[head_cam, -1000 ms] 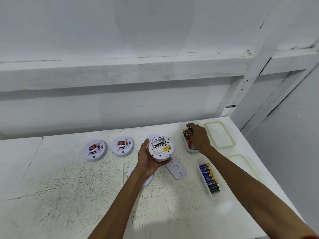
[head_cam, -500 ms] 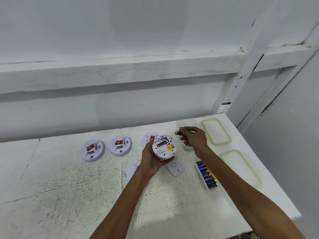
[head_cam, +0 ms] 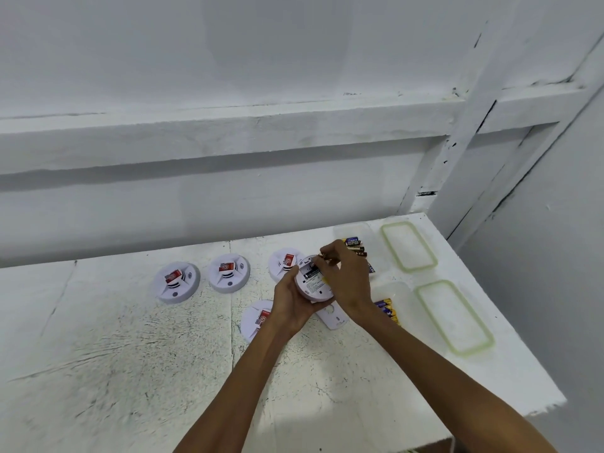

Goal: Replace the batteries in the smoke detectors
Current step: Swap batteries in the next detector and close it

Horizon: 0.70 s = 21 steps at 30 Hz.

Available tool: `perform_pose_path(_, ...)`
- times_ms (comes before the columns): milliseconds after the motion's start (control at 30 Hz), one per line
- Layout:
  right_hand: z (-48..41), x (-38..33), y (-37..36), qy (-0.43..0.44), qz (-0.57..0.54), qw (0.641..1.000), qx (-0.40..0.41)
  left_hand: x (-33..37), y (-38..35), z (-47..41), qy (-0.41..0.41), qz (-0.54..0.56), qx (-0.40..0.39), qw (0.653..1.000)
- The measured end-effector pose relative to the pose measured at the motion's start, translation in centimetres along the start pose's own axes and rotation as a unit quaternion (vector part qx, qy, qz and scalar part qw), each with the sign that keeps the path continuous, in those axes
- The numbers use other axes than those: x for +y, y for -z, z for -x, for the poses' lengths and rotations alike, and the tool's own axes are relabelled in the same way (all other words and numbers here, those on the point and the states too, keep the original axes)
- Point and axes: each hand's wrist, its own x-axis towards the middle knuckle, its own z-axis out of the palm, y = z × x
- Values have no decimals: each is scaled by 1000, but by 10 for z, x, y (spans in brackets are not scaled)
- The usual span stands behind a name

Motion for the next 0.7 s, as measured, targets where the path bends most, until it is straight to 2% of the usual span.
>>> perform_pose_path(133,10,7,-6,208,108,972,-12,0,0,1,-2,3,-11,1000)
perform_pose_path(233,12,5,-10,239,128,961,-57,-2,2,2,-1,0,-31,1000)
perform_pose_path(267,12,3,-10,222,130,965,-52,-2,2,3,1,1,-35,999)
perform_pose_path(367,11,-4,-12,97,75,992,-23,-3,4,2,-5,-3,-27,1000)
perform_pose_path(467,9,-2,-14,21,70,997,1,-3,1,4,-5,-8,-22,1000)
perform_pose_path(567,4,-7,-10,-137,-36,988,-61,-3,2,3,-2,-6,-3,1000)
perform_pose_path(600,2,-9,-9,-166,-59,981,-81,-3,1,3,-2,-5,2,1000)
perform_pose_path(700,1,-7,-7,-153,-51,982,-96,-4,2,5,-7,-2,10,1000)
